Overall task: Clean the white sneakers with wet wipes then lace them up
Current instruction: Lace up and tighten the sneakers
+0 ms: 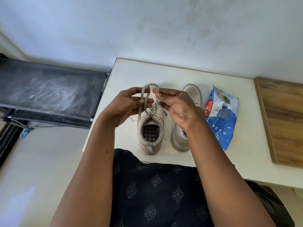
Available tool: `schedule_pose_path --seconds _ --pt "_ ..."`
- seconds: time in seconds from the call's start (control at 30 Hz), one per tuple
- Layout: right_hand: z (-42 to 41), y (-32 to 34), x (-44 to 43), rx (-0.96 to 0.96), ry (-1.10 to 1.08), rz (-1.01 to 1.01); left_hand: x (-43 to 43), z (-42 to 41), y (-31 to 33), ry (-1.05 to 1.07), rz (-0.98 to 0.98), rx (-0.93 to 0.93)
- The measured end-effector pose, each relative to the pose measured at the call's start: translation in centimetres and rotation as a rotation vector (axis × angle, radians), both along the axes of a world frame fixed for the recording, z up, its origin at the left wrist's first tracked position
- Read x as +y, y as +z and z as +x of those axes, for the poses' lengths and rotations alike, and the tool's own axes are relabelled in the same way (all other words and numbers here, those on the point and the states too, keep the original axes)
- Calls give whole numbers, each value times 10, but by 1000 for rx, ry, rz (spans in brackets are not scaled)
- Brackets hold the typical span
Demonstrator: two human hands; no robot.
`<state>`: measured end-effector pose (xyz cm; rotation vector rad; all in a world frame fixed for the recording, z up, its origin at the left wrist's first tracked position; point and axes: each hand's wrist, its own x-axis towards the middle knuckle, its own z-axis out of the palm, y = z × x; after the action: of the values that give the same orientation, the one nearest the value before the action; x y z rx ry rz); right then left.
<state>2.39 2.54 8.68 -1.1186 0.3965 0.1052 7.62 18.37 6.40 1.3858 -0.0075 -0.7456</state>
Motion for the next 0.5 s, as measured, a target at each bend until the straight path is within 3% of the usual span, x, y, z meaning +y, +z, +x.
schedule_pose_path --seconds 0.17,0.4,0.5 --pt "4 3 6 -68 -46 -305 -11 -2 4 42 14 27" --pt "14 -5 15 -141 -127 -544 -21 -4 8 -50 377 -213" --pt "16 -7 17 -129 -159 -603 -22 -4 12 -94 339 -164"
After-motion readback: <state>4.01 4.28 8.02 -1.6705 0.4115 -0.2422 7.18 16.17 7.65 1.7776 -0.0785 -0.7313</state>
